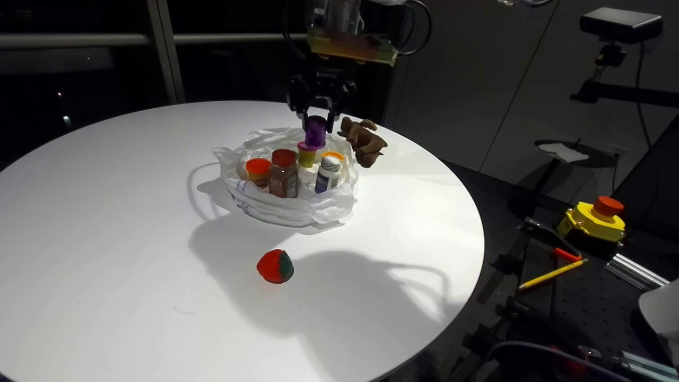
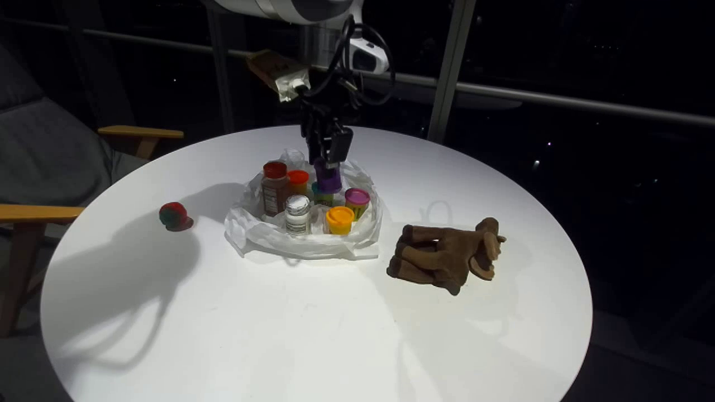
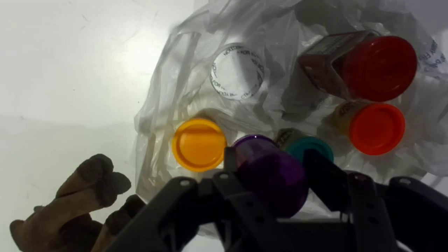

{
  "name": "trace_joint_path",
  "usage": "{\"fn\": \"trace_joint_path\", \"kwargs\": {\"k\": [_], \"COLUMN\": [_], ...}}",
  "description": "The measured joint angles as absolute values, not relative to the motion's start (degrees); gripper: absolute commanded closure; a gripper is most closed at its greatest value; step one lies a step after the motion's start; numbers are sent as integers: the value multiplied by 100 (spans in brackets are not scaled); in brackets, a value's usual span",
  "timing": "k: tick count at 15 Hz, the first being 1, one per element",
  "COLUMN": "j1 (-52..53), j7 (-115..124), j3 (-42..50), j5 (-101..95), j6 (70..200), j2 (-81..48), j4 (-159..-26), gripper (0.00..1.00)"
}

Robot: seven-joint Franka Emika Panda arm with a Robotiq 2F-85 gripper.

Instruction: Place the containers and strawberry toy in the white plastic

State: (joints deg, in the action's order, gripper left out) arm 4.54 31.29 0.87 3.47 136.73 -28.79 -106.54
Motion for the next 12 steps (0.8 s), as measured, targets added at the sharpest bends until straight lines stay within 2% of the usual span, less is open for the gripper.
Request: {"fn": "trace_joint_path", "kwargs": {"k": [12], "j1": [438], "j7": [2523], "j3": [-52], "j5": [1013], "j6": [13548], "j2": [-3628], "j4": [-10269], "gripper": [73]}}
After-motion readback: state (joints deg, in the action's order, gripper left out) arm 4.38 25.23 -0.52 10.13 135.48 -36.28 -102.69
